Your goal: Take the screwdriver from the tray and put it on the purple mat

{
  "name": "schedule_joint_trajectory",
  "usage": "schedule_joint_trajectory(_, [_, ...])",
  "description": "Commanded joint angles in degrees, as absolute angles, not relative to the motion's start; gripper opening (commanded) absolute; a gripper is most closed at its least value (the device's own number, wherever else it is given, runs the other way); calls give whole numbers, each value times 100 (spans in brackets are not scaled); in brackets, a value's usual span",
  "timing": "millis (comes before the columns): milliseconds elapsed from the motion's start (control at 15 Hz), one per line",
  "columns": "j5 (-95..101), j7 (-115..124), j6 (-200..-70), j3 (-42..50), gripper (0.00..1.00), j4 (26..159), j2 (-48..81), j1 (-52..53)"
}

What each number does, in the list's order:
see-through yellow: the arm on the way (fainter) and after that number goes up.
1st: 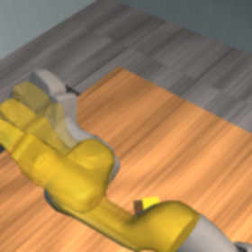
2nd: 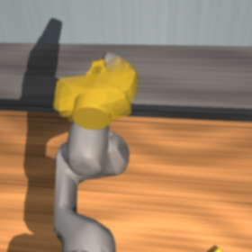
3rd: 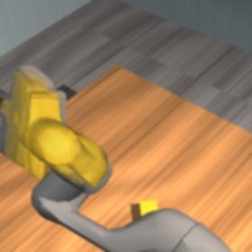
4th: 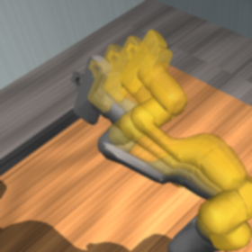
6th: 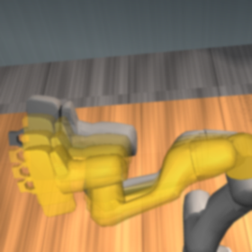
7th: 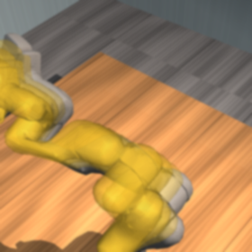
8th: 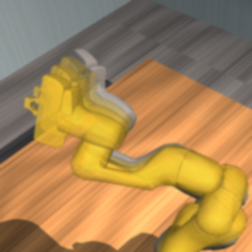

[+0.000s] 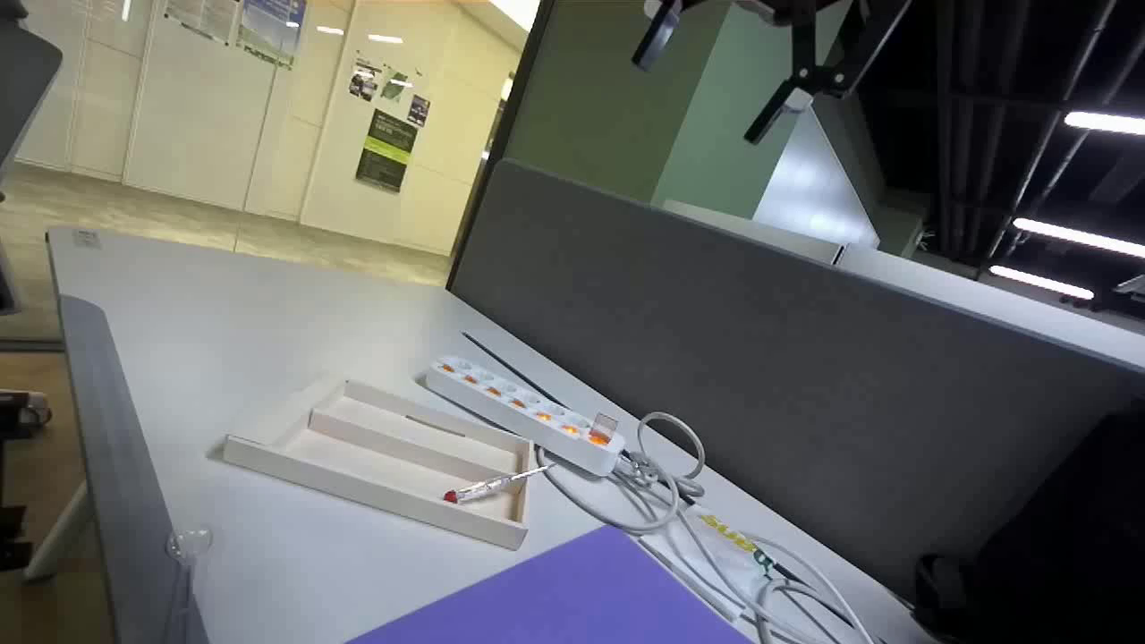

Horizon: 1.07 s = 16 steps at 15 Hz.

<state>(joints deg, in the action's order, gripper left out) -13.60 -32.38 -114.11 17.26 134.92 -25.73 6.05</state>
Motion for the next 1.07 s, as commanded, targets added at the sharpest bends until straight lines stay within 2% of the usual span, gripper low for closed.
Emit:
schedule_joint_trajectory(0, [-1445, -3307, -11378, 1557, 100, 13474, -2543, 410])
schedule_joint_trajectory(800, [-1445, -3309, -11380, 1557, 100, 13472, -2544, 409])
schedule_joint_trajectory(1000, [-1520, -3275, -11879, 1344, 100, 13712, -2408, 435])
